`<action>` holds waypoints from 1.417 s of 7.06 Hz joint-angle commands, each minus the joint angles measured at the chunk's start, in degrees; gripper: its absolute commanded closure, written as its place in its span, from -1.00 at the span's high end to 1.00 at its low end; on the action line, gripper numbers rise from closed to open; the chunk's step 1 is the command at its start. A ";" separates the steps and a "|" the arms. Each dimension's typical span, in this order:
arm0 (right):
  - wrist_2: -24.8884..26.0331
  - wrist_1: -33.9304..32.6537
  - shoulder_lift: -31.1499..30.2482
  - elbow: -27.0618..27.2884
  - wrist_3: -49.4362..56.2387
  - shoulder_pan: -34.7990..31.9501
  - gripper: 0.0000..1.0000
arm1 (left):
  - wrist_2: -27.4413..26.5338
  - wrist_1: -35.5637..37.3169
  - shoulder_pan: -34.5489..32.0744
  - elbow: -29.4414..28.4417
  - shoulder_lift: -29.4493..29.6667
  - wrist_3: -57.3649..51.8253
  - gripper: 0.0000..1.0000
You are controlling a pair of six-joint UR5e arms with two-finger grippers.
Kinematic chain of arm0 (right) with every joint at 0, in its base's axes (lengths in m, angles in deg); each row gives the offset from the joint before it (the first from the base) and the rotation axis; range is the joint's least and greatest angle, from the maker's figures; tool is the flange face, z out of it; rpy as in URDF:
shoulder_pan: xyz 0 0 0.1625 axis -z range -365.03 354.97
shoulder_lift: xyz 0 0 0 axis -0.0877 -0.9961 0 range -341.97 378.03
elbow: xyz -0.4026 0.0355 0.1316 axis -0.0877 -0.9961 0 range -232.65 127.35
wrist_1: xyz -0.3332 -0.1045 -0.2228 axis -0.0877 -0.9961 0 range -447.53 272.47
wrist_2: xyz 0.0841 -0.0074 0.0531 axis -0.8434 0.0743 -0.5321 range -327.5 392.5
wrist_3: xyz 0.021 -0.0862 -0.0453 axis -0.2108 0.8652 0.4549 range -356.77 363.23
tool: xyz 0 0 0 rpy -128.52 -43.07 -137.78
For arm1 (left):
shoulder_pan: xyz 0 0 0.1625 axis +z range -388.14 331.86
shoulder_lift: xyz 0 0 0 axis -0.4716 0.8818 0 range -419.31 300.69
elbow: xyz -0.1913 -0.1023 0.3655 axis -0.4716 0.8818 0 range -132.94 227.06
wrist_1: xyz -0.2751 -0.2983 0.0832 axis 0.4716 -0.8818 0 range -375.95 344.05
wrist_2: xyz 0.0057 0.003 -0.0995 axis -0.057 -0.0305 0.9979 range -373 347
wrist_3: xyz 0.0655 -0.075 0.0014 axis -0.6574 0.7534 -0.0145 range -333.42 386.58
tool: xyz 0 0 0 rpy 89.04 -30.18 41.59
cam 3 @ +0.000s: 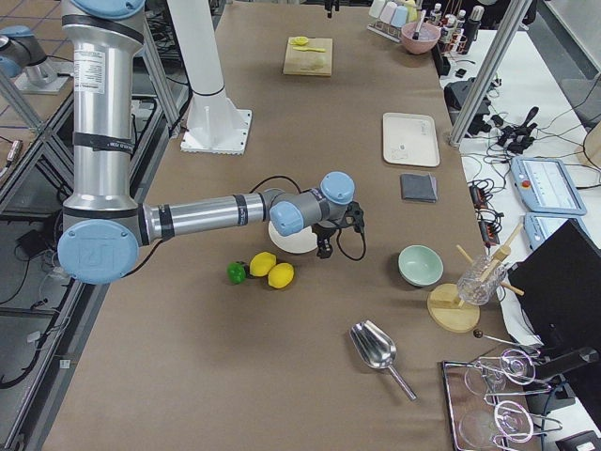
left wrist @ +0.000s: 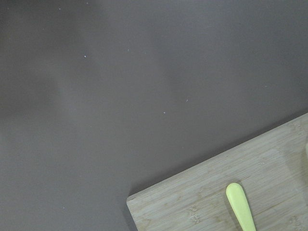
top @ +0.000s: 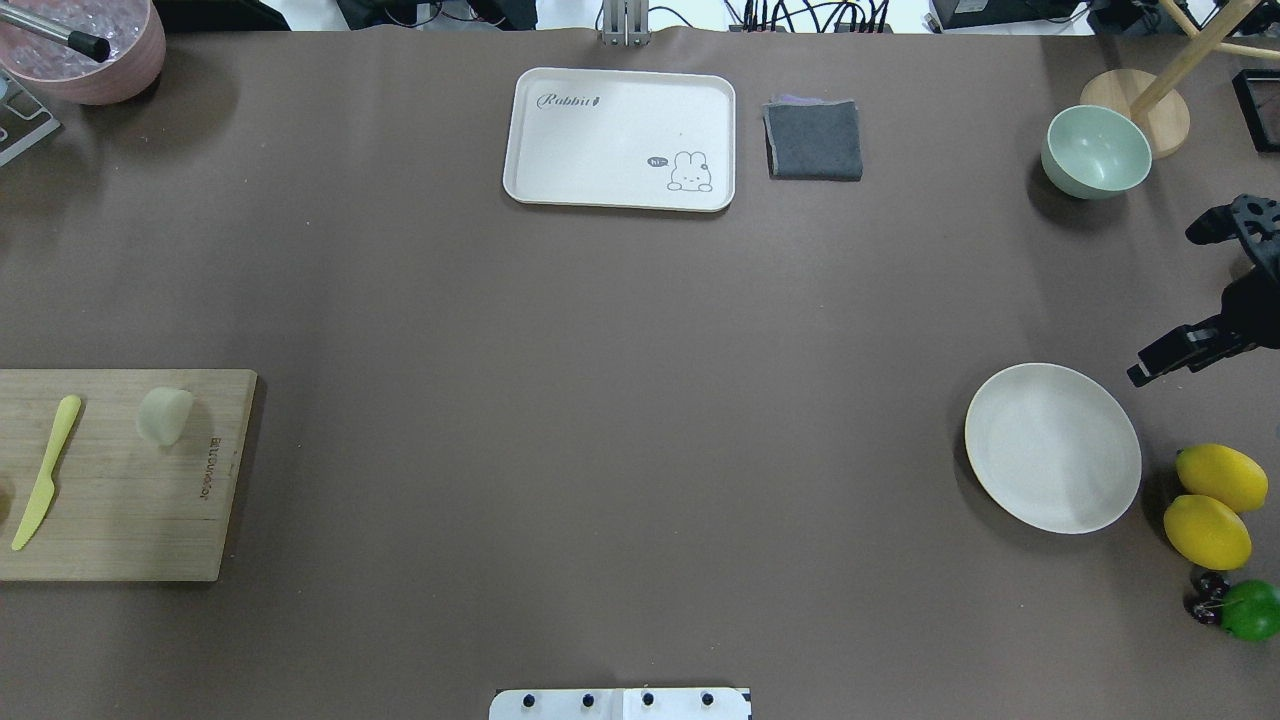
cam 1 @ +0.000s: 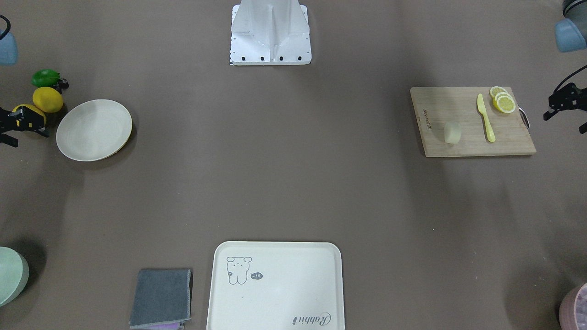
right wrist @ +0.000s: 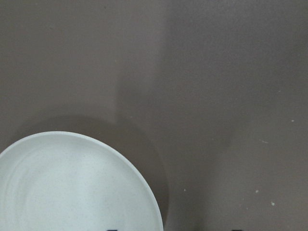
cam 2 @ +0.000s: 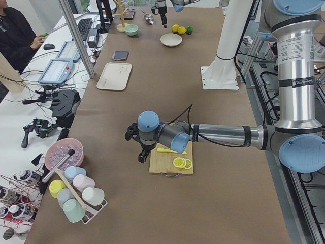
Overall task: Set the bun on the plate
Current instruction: 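Reach the right gripper to the white plate's rim and grasp it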
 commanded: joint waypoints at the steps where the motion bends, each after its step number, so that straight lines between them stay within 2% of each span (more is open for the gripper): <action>1: 0.71 8.82 0.66 -6.71 -0.82 3.36 0.25 | 0.29 0.00 0.04 0.69 0.19 0.04 0.97; 3: 0.36 10.01 0.93 -7.27 -2.66 4.51 -0.36 | 0.29 0.09 0.04 0.87 0.37 0.04 0.97; 6: 0.18 10.01 1.28 -7.27 -3.64 5.48 -0.65 | 0.29 0.26 0.04 1.67 0.54 0.04 0.97; 7: 0.18 10.01 1.28 -7.36 -3.64 5.57 -1.00 | 0.29 0.26 0.04 1.75 0.54 0.04 0.97; 8: -0.60 9.92 2.23 -7.27 -3.81 5.57 -1.00 | 0.38 0.26 0.04 1.75 0.54 0.04 0.97; 9: -4.52 9.92 3.90 -6.40 -6.94 5.57 -1.00 | 0.29 0.26 -0.04 2.28 0.46 0.04 0.97; 10: -5.61 9.92 7.57 -6.30 -13.33 5.57 -1.00 | 0.20 -0.08 -0.13 2.28 0.02 -0.04 0.97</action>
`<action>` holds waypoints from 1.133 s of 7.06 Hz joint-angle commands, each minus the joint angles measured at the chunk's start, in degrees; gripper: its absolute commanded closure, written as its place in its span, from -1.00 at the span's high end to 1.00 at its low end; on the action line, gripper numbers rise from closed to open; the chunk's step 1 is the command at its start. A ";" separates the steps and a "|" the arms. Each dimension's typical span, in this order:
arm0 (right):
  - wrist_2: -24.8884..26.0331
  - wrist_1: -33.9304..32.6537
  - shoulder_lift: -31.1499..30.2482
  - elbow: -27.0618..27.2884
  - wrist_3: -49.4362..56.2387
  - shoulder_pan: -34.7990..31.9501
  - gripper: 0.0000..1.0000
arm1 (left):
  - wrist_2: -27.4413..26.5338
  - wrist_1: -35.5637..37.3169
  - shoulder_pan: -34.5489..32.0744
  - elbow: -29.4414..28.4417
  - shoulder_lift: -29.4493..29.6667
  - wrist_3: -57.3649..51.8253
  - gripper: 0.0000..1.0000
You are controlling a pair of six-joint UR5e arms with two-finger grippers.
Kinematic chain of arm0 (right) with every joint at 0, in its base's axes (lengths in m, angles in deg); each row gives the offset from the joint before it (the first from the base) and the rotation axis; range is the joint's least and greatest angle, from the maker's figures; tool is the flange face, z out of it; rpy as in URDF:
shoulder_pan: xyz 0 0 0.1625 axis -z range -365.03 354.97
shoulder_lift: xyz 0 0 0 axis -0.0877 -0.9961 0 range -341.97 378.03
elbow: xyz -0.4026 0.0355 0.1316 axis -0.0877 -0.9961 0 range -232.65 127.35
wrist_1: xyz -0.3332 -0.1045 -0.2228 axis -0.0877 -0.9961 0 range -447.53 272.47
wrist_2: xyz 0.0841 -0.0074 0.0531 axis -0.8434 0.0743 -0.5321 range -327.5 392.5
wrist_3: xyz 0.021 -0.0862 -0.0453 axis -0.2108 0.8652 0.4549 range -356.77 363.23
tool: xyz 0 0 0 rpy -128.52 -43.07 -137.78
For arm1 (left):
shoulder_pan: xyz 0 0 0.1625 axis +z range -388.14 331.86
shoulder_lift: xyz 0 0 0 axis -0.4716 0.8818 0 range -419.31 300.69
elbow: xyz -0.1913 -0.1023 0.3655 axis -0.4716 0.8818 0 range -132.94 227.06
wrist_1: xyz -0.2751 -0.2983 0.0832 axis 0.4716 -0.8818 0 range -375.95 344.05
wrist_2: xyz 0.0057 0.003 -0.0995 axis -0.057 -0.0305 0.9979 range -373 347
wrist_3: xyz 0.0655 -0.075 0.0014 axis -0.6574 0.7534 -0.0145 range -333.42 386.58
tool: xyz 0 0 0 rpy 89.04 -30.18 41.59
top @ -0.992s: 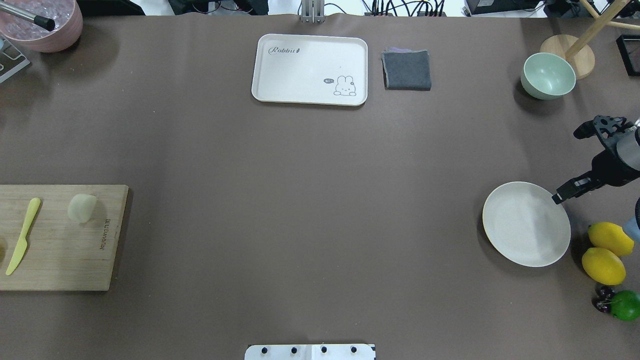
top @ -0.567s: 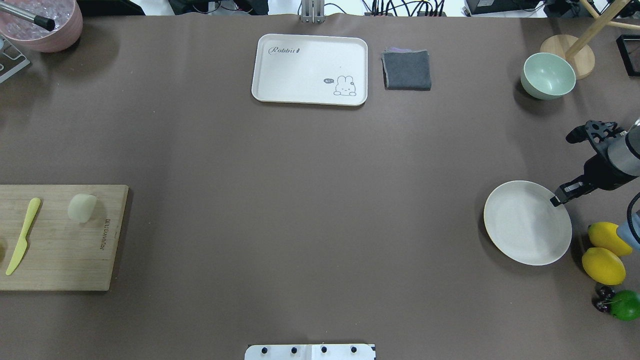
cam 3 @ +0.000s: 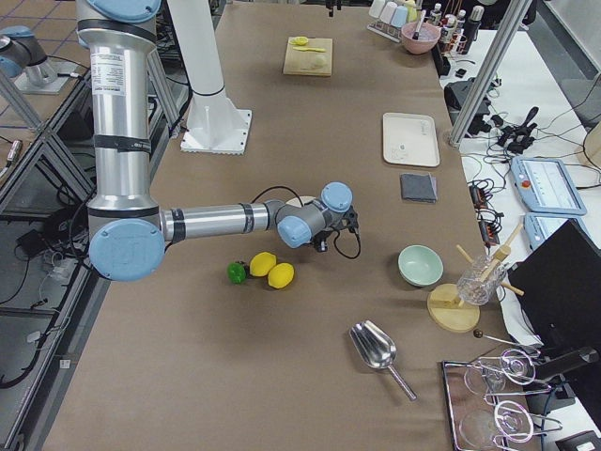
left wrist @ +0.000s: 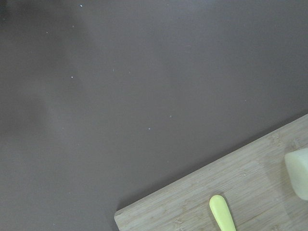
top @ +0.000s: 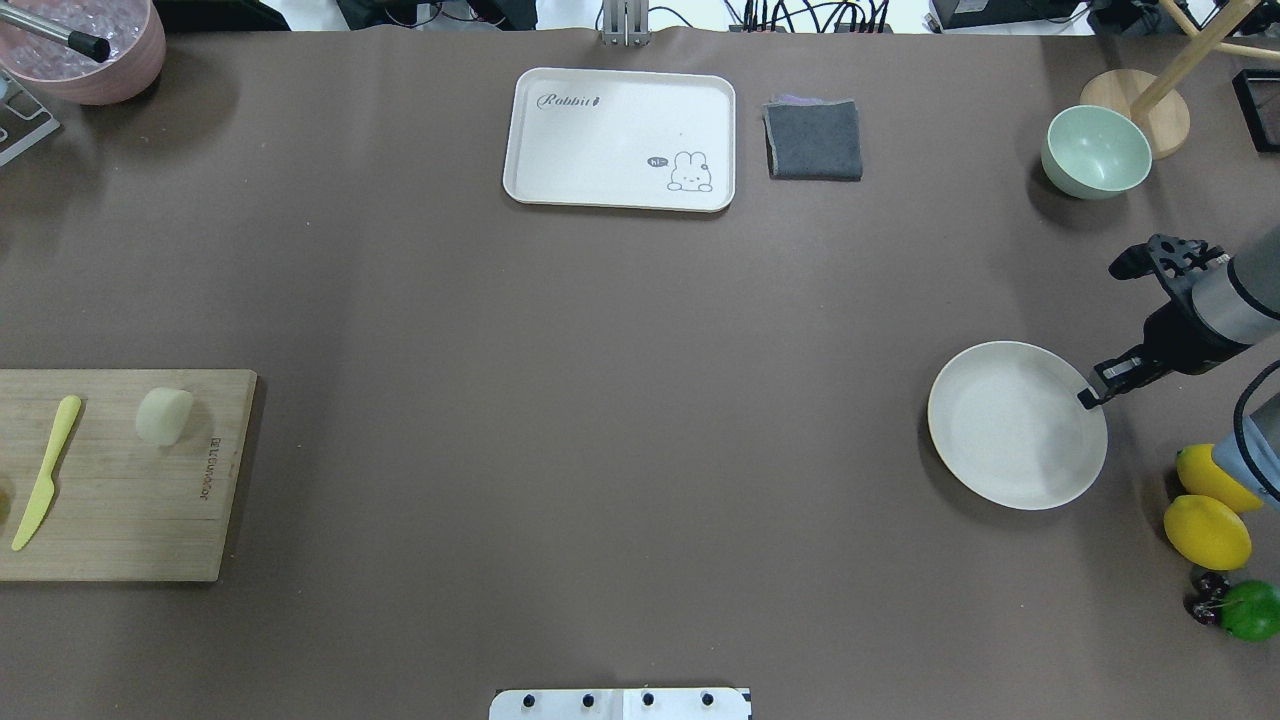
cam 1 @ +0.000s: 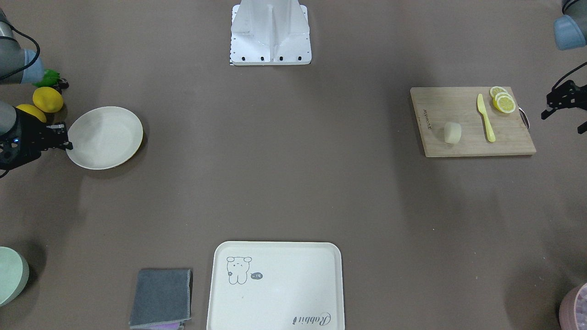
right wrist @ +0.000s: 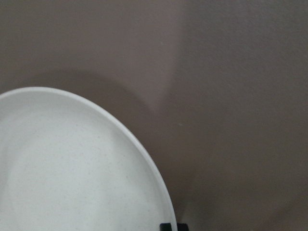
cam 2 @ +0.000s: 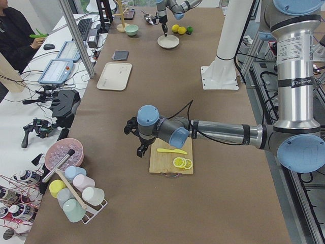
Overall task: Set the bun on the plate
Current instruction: 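Reach the right gripper to the white plate's rim and grasp it, then slide the white plate with the right gripper toward the table center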
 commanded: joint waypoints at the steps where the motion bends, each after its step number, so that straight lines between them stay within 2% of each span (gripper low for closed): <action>1: -2.21 0.07 9.07 0.54 -16.66 1.50 -1.00 | 0.00 -0.44 -0.62 1.40 -0.80 0.19 0.98; 2: -1.43 0.16 13.74 0.81 -25.91 5.08 -1.00 | 0.87 -0.53 -1.06 0.72 -2.98 1.41 0.99; 3: 2.15 0.16 17.78 1.51 -33.13 9.29 -1.00 | 4.01 -2.19 -1.15 3.76 -3.70 4.56 0.99; 4: 7.14 0.16 22.09 1.69 -41.47 14.47 -1.00 | 3.69 -2.47 -0.28 7.36 -4.14 16.51 0.99; 6: 14.98 0.16 27.12 1.34 -49.09 22.57 -1.00 | 3.17 -4.39 6.89 9.06 -4.14 26.86 0.97; 7: 17.02 0.08 28.19 1.25 -50.59 24.69 -1.00 | -2.14 -10.41 12.68 8.89 -4.58 32.74 0.95; 8: 18.26 0.07 28.20 1.07 -50.61 25.50 -1.00 | -6.46 -12.64 18.04 8.45 -4.32 35.41 0.94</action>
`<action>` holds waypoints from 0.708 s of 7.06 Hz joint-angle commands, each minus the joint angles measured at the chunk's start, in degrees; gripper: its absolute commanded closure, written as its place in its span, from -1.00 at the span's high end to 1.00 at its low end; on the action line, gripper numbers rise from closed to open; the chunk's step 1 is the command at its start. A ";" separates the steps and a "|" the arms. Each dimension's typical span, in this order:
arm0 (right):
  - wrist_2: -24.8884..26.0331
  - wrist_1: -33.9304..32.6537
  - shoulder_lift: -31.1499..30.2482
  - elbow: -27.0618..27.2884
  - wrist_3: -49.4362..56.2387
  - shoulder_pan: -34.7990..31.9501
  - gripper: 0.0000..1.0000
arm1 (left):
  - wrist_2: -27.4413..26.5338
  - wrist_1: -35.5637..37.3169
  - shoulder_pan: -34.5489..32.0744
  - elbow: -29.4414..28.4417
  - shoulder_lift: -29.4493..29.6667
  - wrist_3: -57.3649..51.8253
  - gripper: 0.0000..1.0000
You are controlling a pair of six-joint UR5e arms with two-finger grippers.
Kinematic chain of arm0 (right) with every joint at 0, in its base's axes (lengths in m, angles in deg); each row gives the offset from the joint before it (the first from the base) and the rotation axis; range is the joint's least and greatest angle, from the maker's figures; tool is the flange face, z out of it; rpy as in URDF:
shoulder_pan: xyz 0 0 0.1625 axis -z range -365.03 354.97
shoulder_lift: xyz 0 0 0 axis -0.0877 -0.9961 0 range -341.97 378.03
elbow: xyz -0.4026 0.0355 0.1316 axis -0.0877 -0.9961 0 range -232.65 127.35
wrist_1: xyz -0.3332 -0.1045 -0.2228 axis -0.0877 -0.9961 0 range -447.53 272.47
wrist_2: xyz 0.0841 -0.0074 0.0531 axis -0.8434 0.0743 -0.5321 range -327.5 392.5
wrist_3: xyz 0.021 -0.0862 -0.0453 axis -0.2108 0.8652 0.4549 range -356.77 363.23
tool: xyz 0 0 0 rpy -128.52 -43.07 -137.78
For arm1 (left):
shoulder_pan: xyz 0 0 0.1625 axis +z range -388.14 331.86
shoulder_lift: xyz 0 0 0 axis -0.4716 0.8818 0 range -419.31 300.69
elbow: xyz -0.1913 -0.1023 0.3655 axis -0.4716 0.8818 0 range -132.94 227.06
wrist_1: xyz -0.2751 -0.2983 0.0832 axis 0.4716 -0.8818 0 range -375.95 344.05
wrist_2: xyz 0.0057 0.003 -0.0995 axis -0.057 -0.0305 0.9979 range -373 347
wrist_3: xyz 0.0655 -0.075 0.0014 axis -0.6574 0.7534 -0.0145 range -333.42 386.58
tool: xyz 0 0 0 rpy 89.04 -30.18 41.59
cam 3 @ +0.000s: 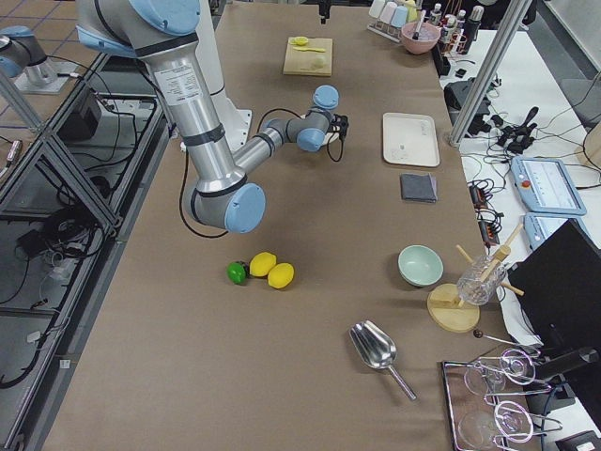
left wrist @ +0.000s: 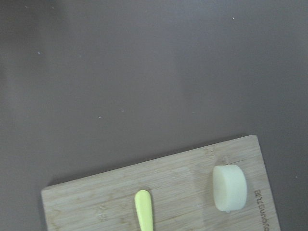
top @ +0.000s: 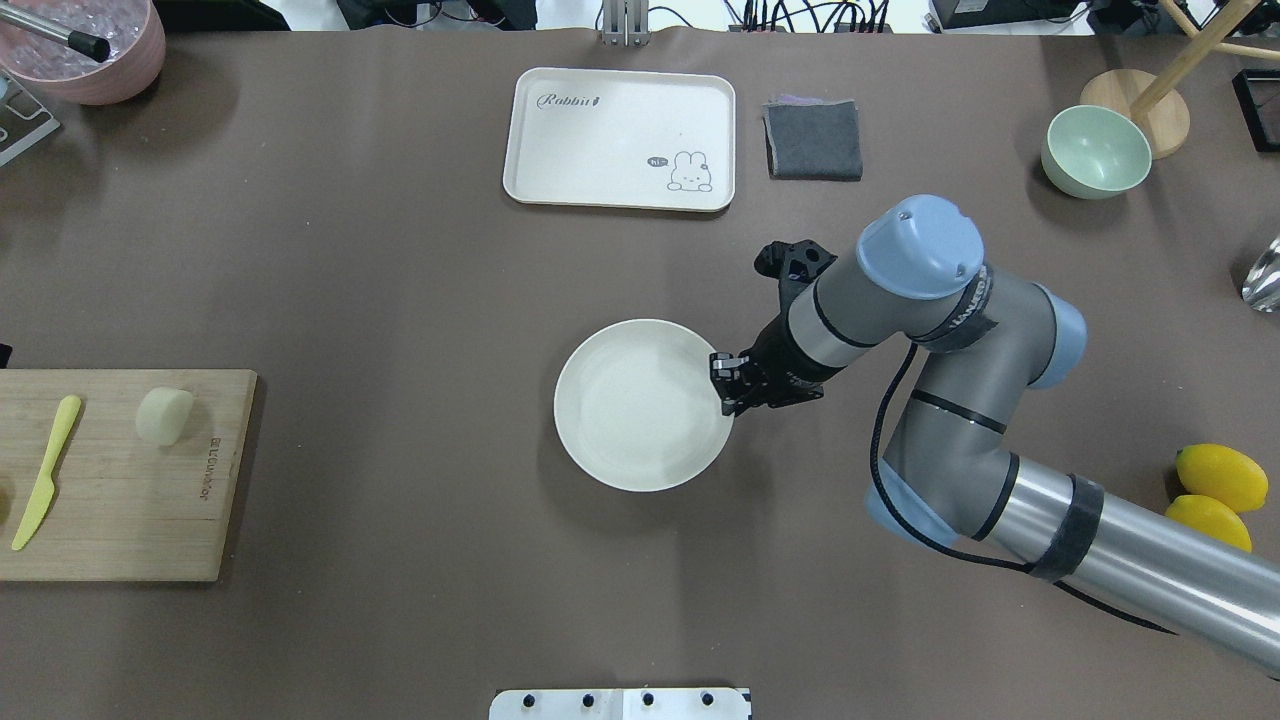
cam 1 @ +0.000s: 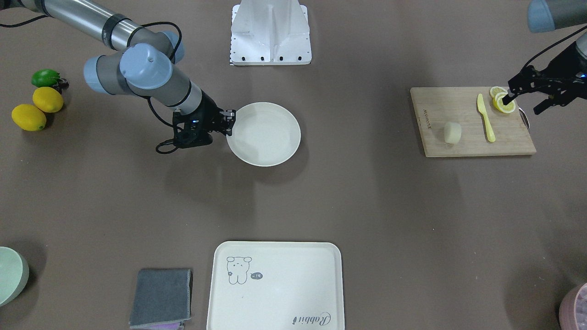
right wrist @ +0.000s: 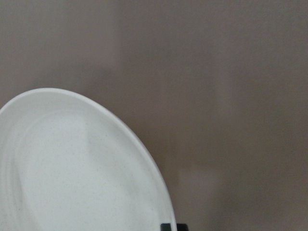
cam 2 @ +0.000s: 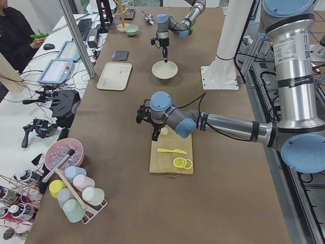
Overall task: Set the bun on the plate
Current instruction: 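Slide the white plate with the right gripper toward the table center, then hold the plate with the right gripper while the left gripper grasps the bun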
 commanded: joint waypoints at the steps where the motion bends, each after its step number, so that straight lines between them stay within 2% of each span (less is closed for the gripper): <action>1: 2.51 -0.03 0.79 -0.27 -1.07 2.30 -1.00 | -8.38 -3.99 9.92 -1.03 0.84 4.93 0.94; 3: 2.86 -0.20 0.70 -0.45 -1.07 2.39 -1.00 | -11.20 -4.34 14.85 -2.17 3.91 9.14 0.94; 5: 3.48 -0.47 0.62 -1.06 -1.07 2.39 -1.00 | -13.24 -4.43 16.98 -4.63 6.20 9.16 0.93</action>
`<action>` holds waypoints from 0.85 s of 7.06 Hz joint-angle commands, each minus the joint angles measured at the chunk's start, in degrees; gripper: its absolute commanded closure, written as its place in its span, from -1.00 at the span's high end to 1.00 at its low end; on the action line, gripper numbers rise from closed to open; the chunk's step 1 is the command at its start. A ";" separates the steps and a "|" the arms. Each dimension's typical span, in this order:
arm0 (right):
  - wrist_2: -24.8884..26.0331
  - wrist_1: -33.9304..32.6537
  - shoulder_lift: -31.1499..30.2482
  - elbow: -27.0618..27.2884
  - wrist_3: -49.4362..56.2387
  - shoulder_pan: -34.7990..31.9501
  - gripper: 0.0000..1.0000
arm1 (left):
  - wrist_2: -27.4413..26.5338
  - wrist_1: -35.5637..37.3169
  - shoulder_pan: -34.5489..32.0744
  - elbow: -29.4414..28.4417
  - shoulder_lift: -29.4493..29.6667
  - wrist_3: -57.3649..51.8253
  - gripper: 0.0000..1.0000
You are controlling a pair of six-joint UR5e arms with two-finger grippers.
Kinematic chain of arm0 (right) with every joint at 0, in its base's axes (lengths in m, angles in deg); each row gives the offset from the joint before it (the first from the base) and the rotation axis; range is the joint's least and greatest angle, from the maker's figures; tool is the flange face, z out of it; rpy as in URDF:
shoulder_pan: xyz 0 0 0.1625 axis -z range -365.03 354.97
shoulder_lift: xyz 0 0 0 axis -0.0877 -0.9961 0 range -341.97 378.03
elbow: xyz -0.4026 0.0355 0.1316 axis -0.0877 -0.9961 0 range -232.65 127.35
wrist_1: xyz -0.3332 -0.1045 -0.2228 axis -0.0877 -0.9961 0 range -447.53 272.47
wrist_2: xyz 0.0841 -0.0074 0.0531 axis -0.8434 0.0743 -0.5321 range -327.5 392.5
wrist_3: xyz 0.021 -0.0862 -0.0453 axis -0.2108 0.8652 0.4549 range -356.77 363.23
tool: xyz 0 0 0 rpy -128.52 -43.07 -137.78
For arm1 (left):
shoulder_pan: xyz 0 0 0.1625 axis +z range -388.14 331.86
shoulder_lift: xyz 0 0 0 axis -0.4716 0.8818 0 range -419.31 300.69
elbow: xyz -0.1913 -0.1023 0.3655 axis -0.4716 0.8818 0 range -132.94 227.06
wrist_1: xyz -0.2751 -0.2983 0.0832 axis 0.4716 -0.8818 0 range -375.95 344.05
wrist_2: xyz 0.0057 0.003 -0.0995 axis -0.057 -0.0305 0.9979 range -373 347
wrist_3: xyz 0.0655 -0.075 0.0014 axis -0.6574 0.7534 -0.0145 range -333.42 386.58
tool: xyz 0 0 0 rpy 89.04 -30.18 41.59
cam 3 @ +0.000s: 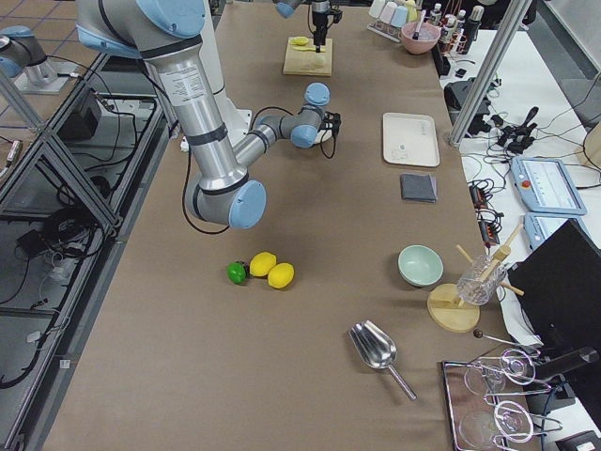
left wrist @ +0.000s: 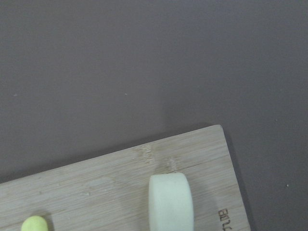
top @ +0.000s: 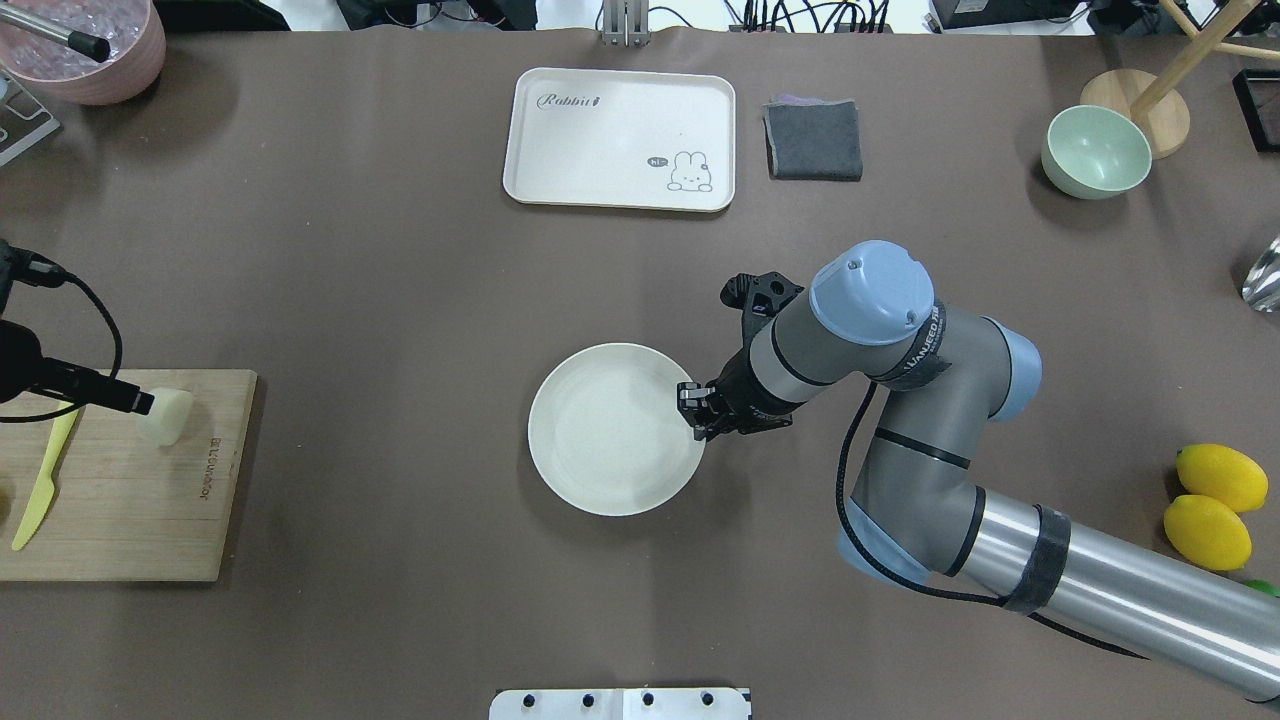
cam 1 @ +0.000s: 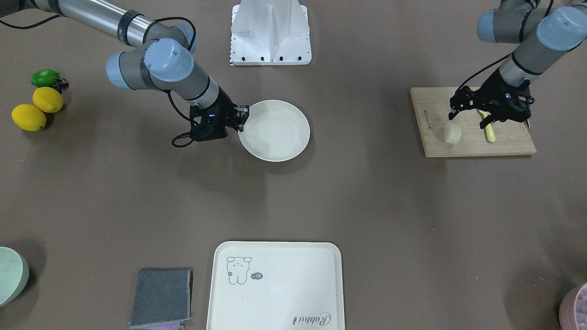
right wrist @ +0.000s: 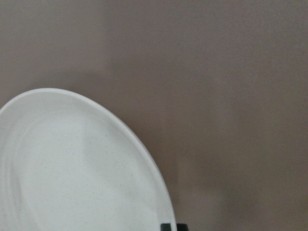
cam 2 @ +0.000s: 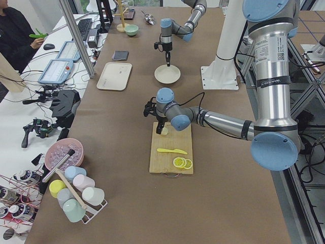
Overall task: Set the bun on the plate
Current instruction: 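Hold the plate with the right gripper while the left gripper grasps the bun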
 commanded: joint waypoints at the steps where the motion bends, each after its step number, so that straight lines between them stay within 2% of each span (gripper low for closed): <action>1: 0.36 0.12 -0.08 -0.74 0.00 -0.06 -1.00 | -3.47 0.01 2.25 -2.71 2.57 0.32 0.92; 2: 0.36 0.20 0.01 -0.65 -0.09 -0.15 -1.00 | -3.75 0.01 2.52 -3.42 2.50 0.15 0.90; 3: 0.36 0.21 -0.08 -0.65 -1.22 -0.23 0.07 | -3.84 0.01 2.52 -4.04 2.06 -0.29 0.86; 4: 0.62 0.29 0.01 -0.57 -3.32 -0.67 0.96 | -3.75 0.01 2.96 -3.87 2.14 0.23 0.79; 6: 0.27 0.29 0.01 -0.57 -4.13 -2.34 0.98 | -3.75 0.01 4.37 -3.78 1.88 0.24 0.53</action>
